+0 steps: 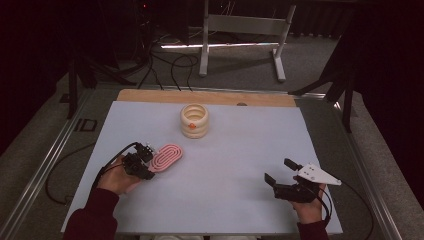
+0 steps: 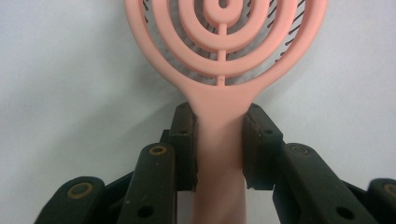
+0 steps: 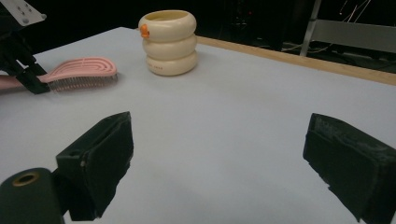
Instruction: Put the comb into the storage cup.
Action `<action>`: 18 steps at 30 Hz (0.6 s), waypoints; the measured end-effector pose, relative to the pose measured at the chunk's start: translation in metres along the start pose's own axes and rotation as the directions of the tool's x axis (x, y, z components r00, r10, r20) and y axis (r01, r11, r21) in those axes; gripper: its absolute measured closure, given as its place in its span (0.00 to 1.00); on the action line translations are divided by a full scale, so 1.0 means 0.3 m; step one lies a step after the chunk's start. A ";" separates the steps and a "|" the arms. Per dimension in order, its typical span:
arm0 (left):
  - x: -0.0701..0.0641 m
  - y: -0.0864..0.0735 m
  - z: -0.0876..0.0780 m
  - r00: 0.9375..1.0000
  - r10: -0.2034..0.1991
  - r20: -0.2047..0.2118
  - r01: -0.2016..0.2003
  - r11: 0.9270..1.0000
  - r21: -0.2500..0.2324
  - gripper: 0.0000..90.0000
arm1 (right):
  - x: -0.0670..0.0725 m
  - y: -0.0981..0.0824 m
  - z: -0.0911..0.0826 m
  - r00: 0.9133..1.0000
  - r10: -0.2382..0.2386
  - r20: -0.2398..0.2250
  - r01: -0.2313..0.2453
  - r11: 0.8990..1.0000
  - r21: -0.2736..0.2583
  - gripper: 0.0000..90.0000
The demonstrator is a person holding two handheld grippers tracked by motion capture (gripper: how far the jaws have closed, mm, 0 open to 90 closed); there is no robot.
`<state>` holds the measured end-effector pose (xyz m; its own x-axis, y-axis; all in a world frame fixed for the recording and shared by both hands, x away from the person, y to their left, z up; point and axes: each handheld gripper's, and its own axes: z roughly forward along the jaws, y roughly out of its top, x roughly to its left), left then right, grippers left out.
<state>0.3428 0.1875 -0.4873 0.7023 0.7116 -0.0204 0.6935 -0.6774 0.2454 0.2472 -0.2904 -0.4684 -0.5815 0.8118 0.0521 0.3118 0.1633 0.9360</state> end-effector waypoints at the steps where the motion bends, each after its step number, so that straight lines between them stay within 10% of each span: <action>1: -0.001 0.000 -0.002 1.000 -0.002 -0.003 0.002 1.000 -0.008 0.77 | 0.000 0.000 0.000 1.000 0.000 0.001 0.000 1.000 0.000 0.10; 18: -0.007 -0.006 -0.045 0.999 -0.034 -0.040 0.029 0.993 -0.117 0.78 | -0.001 -0.001 0.001 1.000 0.001 -0.001 -0.001 1.000 0.003 0.10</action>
<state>0.3379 0.1899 -0.4745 0.6712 0.7412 0.0102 0.6900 -0.6298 0.3568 0.2474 -0.2904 -0.4687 -0.5823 0.8112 0.0535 0.3145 0.1641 0.9350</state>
